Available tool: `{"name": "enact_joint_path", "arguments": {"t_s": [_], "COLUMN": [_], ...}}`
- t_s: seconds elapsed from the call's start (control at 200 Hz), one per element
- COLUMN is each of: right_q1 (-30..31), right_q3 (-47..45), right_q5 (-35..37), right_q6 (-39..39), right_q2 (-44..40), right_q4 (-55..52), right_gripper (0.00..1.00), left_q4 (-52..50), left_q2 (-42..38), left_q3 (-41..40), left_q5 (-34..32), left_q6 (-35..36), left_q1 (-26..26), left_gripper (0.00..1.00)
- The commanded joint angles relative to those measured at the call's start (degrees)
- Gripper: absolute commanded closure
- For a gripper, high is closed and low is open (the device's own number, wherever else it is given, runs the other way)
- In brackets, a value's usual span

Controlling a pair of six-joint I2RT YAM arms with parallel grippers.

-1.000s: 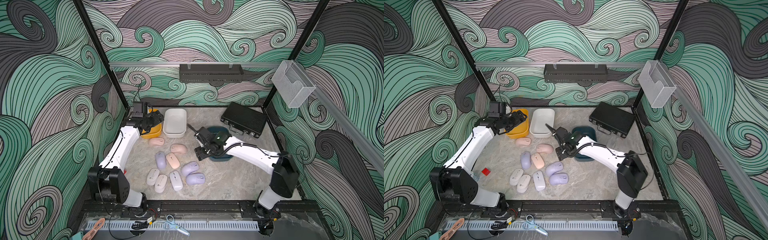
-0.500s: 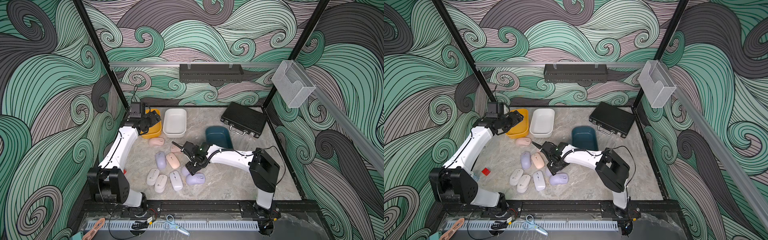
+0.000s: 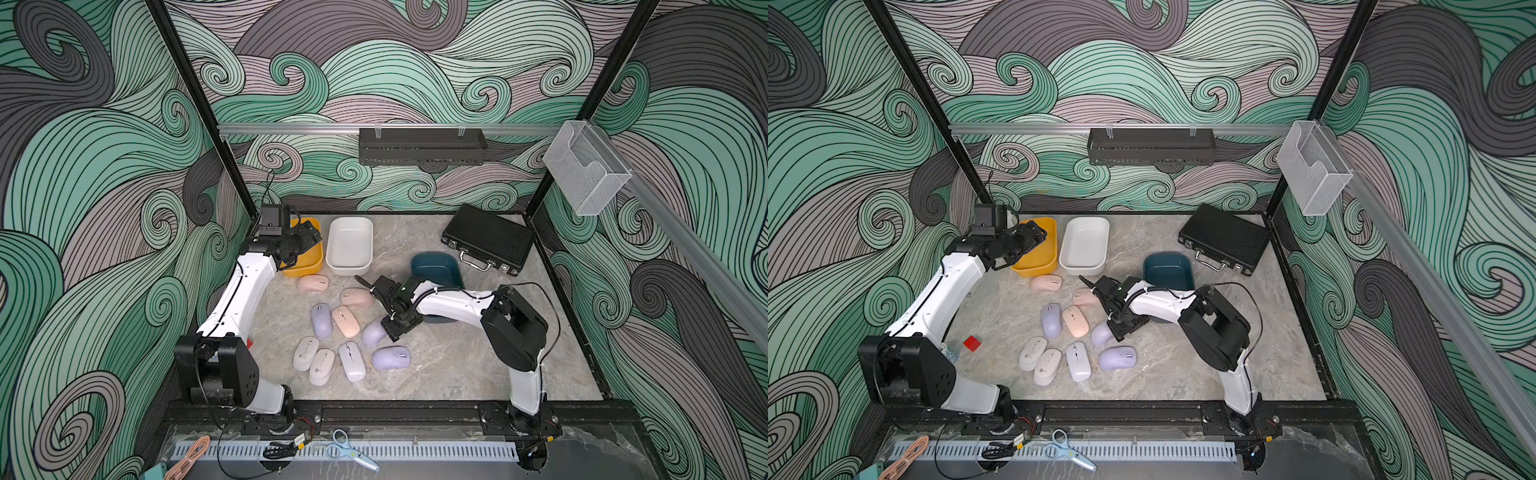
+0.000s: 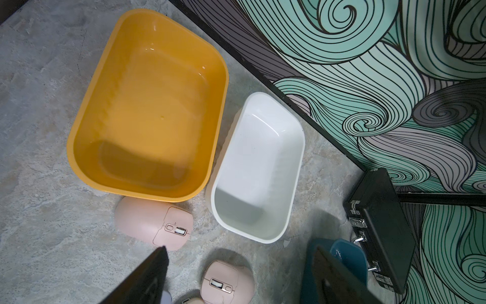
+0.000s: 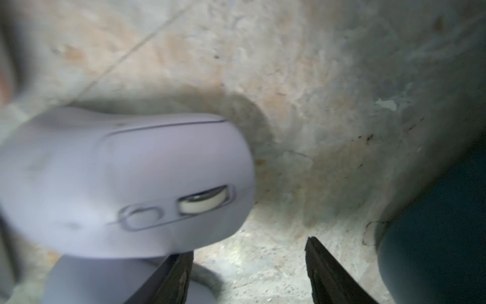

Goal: Place the mice by color into the storage box
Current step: Adjust the mouse at the center of the board, then pick up the mouse from the center of the board.

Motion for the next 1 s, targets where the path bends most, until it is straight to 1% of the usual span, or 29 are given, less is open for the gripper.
{"name": "enact_joint_path", "arguments": {"t_s": [0.0, 0.14, 0.395, 0.47, 0.55, 0.635, 0.72, 0.831, 0.896, 0.996], "right_q1": [-1.63, -2.24, -2.62, -2.55, -1.94, -0.17, 1.99, 3.24, 4.17, 5.00], "right_q3": [2.66, 7.11, 16.70, 18.53, 19.16, 19.96, 21.28, 23.61, 25.10, 26.57], "right_q5": [2.03, 4.80, 4.29, 4.46, 5.37, 5.17, 5.68, 3.96, 3.89, 4.18], "right_q6": [0.38, 2.09, 3.11, 5.73, 10.66, 13.43, 15.27, 19.39, 21.60, 25.13], "right_q2": [2.90, 5.47, 7.35, 6.31, 4.51, 3.89, 4.81, 7.09, 8.61, 10.75], "right_q4": [0.71, 1.56, -1.41, -3.55, -4.89, -5.11, -5.19, -5.97, -7.33, -8.95], "right_gripper": [0.32, 0.32, 0.33, 0.34, 0.34, 0.39, 0.39, 0.37, 0.33, 0.29], "left_q4": [-0.15, -0.29, -0.43, -0.70, -1.23, -1.68, -2.27, -3.62, -3.41, -2.64], "left_q2": [0.25, 0.28, -0.12, -0.42, -0.77, -1.09, -1.21, -1.14, -1.48, -1.48], "left_q3": [-0.01, 0.03, 0.07, 0.09, 0.06, -0.14, 0.07, 1.34, 1.09, 0.42], "left_q5": [0.72, 0.58, 0.00, -1.34, -3.32, -5.22, -5.51, -5.19, -5.04, -5.22], "left_q6": [-0.22, -0.16, -0.15, -0.33, -0.84, -1.69, -1.73, -1.57, -1.65, -1.83], "left_q1": [0.53, 0.56, 0.55, 0.60, 0.66, 0.78, 1.01, 1.22, 1.31, 1.38], "left_gripper": [0.15, 0.15, 0.15, 0.15, 0.15, 0.15, 0.15, 0.15, 0.15, 0.15]}}
